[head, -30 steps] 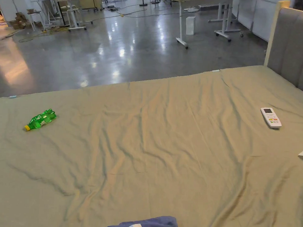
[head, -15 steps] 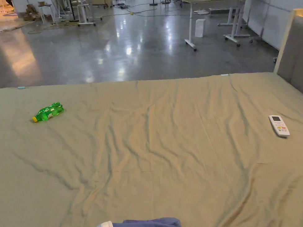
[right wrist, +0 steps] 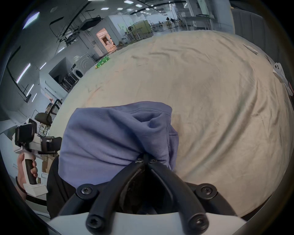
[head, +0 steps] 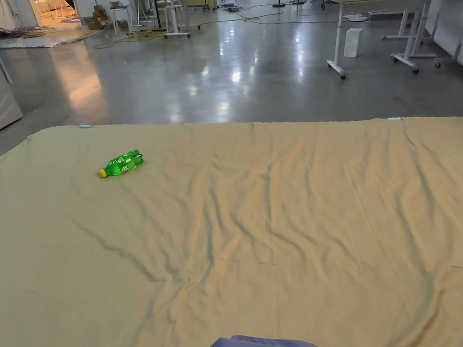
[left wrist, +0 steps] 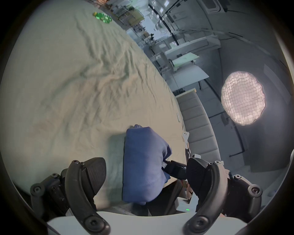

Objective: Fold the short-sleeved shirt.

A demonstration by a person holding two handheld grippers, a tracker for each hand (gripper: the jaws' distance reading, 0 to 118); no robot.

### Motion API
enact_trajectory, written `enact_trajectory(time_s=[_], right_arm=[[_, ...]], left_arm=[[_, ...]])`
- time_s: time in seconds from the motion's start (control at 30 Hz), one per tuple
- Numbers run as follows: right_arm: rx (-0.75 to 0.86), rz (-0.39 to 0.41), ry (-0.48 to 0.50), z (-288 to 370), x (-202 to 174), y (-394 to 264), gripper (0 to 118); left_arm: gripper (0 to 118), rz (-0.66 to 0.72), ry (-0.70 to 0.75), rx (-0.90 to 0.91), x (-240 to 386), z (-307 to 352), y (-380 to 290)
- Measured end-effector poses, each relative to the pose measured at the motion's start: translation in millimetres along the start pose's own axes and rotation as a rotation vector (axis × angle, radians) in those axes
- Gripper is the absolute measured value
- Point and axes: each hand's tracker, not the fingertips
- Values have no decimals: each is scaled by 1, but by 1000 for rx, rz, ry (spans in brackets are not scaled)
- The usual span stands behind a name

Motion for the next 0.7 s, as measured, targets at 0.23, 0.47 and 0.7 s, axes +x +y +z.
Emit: enact_trajectory(time_s=[0.23, 0.47, 0.7], right_arm=[[-1, 28, -3, -2, -1, -2, 0], [27, 16, -5, 1, -4, -8, 0], [211, 7, 104, 41, -8, -2, 0]], left_arm=[[83, -46, -77, -140, -9, -75, 7], [35, -75, 46, -172, -1, -97, 4], [31, 9, -39, -159, 12, -66, 34]])
